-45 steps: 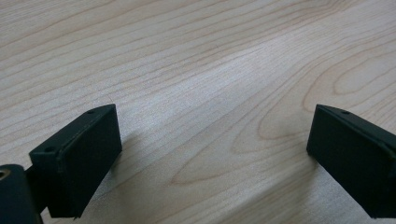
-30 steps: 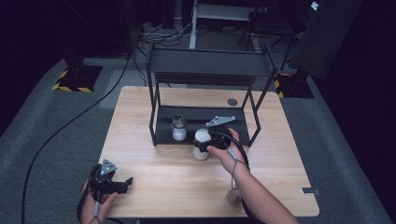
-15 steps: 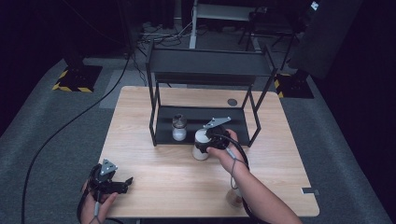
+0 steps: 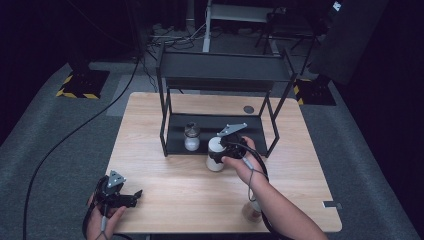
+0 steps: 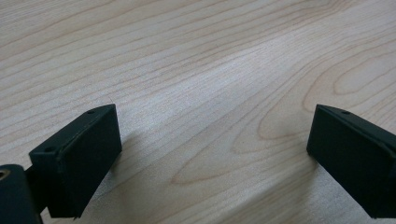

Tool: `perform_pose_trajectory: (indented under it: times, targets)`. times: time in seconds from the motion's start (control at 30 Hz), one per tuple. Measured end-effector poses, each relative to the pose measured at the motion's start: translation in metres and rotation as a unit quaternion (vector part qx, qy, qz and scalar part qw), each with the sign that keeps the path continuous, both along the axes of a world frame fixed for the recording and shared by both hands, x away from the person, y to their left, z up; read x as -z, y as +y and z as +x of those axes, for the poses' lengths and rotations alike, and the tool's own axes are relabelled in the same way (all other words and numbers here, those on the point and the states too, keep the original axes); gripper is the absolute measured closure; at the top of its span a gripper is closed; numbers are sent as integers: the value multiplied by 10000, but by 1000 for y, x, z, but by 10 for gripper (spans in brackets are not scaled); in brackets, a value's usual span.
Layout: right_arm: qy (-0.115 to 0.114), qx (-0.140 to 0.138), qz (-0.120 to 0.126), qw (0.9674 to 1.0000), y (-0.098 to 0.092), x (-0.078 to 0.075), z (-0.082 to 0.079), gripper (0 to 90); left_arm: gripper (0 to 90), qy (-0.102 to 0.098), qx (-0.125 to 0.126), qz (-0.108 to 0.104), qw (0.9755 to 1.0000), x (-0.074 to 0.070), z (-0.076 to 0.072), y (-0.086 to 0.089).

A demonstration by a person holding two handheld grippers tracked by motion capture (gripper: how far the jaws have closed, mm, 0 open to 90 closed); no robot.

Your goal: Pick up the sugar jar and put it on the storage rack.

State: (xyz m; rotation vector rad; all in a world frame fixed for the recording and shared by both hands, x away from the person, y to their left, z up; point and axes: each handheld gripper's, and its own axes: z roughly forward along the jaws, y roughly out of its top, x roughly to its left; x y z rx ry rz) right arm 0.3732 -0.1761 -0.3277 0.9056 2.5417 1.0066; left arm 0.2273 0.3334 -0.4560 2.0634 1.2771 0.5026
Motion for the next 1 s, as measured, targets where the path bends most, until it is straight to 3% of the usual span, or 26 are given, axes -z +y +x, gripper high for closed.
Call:
perform_pose_trajectory:
  times: [0.5, 1.0]
  targets:
    - [-244, 102, 173, 9995, -5, -33, 4, 335, 25, 1, -2, 2, 10000, 0, 0, 0]
    - [-343, 251, 218, 9989, -1, -44, 24, 335, 25, 0, -2, 1, 10000, 0, 0, 0]
